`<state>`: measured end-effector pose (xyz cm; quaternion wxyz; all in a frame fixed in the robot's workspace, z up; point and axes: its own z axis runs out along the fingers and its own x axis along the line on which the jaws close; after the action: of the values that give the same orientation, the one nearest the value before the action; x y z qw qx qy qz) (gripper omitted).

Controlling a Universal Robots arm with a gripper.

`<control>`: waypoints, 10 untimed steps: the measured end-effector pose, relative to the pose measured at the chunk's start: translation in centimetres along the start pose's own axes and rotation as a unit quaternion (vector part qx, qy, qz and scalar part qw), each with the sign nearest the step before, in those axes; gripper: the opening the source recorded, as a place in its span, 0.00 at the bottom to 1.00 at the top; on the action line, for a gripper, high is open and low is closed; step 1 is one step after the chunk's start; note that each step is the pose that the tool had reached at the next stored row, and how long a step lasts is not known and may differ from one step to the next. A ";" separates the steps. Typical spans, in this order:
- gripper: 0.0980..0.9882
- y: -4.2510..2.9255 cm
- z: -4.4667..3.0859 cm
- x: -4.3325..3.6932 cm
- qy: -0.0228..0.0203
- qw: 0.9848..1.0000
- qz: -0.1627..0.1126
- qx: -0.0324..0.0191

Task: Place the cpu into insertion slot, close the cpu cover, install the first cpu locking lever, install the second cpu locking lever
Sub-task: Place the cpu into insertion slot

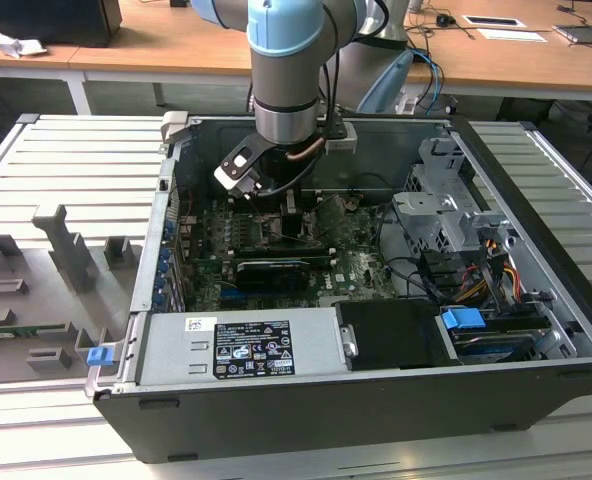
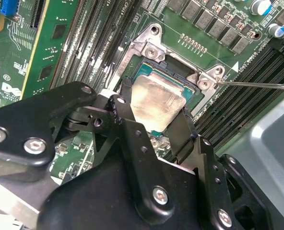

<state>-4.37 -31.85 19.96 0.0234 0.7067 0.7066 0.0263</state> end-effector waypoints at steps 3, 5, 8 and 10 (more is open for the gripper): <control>0.51 0.00 0.01 0.00 0.000 1.000 0.000 0.000; 0.58 0.00 0.02 0.00 0.000 1.000 0.000 0.000; 0.58 0.01 -0.20 0.00 0.000 1.000 0.000 0.000; 0.58 0.03 -0.42 0.00 0.000 1.000 0.000 0.000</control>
<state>-4.37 -31.84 20.38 0.0234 0.7067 0.7066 0.0264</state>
